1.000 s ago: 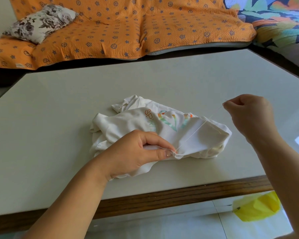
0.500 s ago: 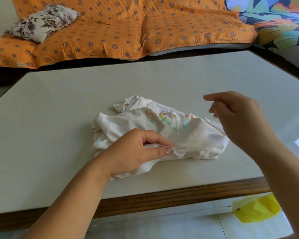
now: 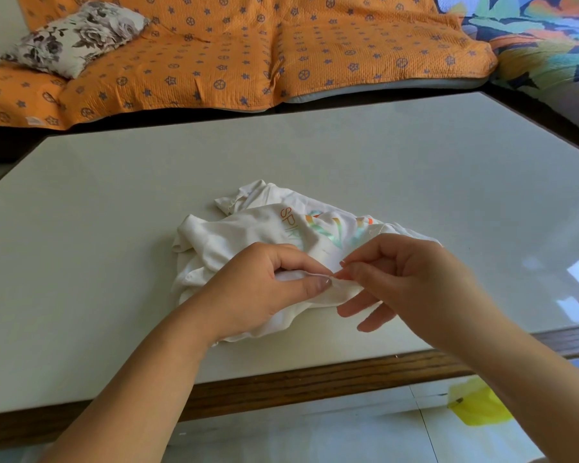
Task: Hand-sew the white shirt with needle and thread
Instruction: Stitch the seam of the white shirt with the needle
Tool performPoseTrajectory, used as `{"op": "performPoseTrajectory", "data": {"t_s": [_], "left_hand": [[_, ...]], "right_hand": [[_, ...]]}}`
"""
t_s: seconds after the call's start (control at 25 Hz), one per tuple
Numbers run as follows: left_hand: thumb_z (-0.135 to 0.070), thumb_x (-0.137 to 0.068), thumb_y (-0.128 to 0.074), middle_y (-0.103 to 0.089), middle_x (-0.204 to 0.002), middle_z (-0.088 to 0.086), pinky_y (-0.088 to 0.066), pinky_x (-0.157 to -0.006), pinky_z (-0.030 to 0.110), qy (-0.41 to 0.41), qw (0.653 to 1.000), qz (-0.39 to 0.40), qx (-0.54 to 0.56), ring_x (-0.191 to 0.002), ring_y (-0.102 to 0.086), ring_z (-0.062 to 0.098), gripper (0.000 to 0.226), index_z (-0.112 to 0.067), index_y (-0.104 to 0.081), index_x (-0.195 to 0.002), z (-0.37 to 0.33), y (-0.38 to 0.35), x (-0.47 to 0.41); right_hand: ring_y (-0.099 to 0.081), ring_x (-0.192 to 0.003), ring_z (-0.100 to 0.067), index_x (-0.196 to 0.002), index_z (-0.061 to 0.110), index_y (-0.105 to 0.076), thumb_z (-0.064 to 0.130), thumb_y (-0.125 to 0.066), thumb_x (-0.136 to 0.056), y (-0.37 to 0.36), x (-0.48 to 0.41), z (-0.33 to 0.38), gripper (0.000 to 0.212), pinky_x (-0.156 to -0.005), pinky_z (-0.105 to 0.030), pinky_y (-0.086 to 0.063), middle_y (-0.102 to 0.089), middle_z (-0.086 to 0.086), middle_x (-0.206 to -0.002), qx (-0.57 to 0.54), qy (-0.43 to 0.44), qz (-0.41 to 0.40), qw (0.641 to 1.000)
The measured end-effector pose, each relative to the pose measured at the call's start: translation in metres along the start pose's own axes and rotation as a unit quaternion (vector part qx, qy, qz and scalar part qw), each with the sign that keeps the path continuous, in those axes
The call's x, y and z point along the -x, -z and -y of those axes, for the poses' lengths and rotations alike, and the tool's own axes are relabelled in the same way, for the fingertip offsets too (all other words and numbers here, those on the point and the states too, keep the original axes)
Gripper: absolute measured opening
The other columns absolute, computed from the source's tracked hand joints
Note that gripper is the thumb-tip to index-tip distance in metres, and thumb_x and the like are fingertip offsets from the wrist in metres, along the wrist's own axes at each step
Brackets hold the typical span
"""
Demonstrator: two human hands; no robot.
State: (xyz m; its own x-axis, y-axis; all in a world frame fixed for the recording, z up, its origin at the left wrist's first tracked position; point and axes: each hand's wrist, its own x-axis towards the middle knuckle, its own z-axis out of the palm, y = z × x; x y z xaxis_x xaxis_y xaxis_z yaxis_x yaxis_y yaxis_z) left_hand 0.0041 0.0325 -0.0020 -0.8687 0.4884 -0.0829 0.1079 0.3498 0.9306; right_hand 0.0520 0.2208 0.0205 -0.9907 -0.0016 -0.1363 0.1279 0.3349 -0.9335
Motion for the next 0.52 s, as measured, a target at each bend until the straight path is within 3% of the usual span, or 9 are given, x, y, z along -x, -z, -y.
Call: {"op": "performPoseTrajectory", "data": {"t_s": [0.16,0.32,0.52], "left_hand": [[-0.043,-0.065,-0.071,-0.076,-0.089,-0.013,-0.050,-0.084,0.013,0.007,1.000,-0.013,0.005,-0.092,-0.069,-0.001,0.020,-0.035,-0.078,-0.083,-0.0018,0.0037,0.0011],[-0.039,-0.072,-0.071,-0.076,-0.087,-0.015,-0.048,-0.080,0.010,0.003,1.000,-0.018,-0.005,-0.089,-0.069,-0.002,0.010,-0.037,-0.077,-0.080,-0.0027,0.0069,0.0020],[-0.021,-0.086,-0.070,-0.075,-0.084,-0.017,-0.045,-0.078,0.006,-0.003,0.999,-0.028,-0.027,-0.084,-0.066,-0.007,0.013,-0.033,-0.075,-0.084,-0.0014,0.0076,0.0006]], "right_hand": [[-0.074,-0.072,-0.018,-0.088,0.014,-0.068,0.010,-0.059,-0.093,-0.0005,-0.0012,-0.0015,0.011,-0.074,-0.038,-0.061,-0.076,-0.002,-0.073,0.004,-0.007,0.028,1.000],[-0.074,-0.072,-0.016,-0.092,0.018,-0.072,0.003,-0.057,-0.092,0.0031,-0.0009,0.0006,0.021,-0.071,-0.030,-0.061,-0.076,-0.003,-0.073,0.003,0.005,0.032,0.999],[-0.073,-0.067,-0.016,-0.085,0.021,-0.074,0.005,-0.061,-0.089,0.0051,-0.0021,-0.0007,0.021,-0.073,-0.035,-0.061,-0.075,0.001,-0.068,0.048,0.009,0.017,0.999]]}}
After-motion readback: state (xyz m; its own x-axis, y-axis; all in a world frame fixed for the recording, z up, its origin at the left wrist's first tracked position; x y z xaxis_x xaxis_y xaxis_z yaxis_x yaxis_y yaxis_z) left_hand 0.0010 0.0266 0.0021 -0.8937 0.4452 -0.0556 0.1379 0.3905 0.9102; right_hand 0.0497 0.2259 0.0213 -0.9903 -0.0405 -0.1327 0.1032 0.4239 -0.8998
